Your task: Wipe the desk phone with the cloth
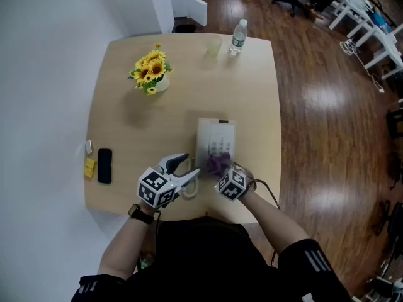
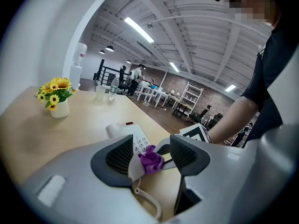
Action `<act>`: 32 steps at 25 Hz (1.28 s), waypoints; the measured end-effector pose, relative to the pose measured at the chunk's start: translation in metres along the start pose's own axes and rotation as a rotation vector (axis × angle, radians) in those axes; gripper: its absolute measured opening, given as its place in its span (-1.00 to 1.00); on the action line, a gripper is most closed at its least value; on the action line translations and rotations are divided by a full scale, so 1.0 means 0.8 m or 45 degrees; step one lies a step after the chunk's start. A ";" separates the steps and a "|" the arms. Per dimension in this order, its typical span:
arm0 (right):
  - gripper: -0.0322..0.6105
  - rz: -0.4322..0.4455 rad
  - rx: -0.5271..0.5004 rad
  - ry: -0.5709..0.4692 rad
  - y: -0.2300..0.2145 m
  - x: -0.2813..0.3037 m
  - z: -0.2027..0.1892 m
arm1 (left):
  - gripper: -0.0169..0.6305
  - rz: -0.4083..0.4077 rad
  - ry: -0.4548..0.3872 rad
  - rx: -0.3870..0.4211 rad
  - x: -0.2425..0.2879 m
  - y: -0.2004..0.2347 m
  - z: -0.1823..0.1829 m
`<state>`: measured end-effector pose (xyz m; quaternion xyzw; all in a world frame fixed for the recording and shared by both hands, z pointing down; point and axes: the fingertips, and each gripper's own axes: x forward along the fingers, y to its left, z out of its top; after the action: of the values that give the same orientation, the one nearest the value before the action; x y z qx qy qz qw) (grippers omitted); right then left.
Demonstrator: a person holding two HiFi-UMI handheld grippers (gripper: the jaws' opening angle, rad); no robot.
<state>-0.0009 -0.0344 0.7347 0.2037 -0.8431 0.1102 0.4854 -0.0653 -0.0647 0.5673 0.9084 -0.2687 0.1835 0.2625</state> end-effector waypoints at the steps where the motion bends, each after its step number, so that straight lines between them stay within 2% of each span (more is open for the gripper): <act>1: -0.49 0.022 -0.008 0.019 0.006 0.000 -0.005 | -0.20 -0.001 0.000 0.004 0.001 -0.002 0.001; 5: -0.49 0.133 0.011 0.054 0.023 -0.014 -0.005 | -0.20 0.000 0.000 0.024 0.001 -0.008 0.002; 8: -0.49 0.100 -0.079 0.046 0.021 -0.011 -0.001 | -0.20 0.001 0.010 0.020 -0.001 -0.012 -0.001; 13: -0.49 0.054 -0.195 0.120 0.019 0.004 -0.013 | -0.20 -0.005 0.017 0.029 0.001 -0.019 -0.003; 20: -0.49 -0.004 -0.048 0.134 -0.004 -0.019 -0.048 | -0.20 -0.016 0.000 0.048 0.006 -0.029 0.002; 28: -0.49 -0.098 0.057 0.213 -0.033 -0.041 -0.091 | -0.20 -0.019 -0.016 0.068 0.003 -0.039 0.003; 32: -0.49 -0.127 0.174 0.158 -0.043 -0.066 -0.107 | -0.20 -0.015 -0.022 0.075 0.000 -0.041 0.001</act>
<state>0.1043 -0.0196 0.7317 0.2707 -0.7906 0.1557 0.5266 -0.0458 -0.0420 0.5541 0.9189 -0.2600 0.1820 0.2345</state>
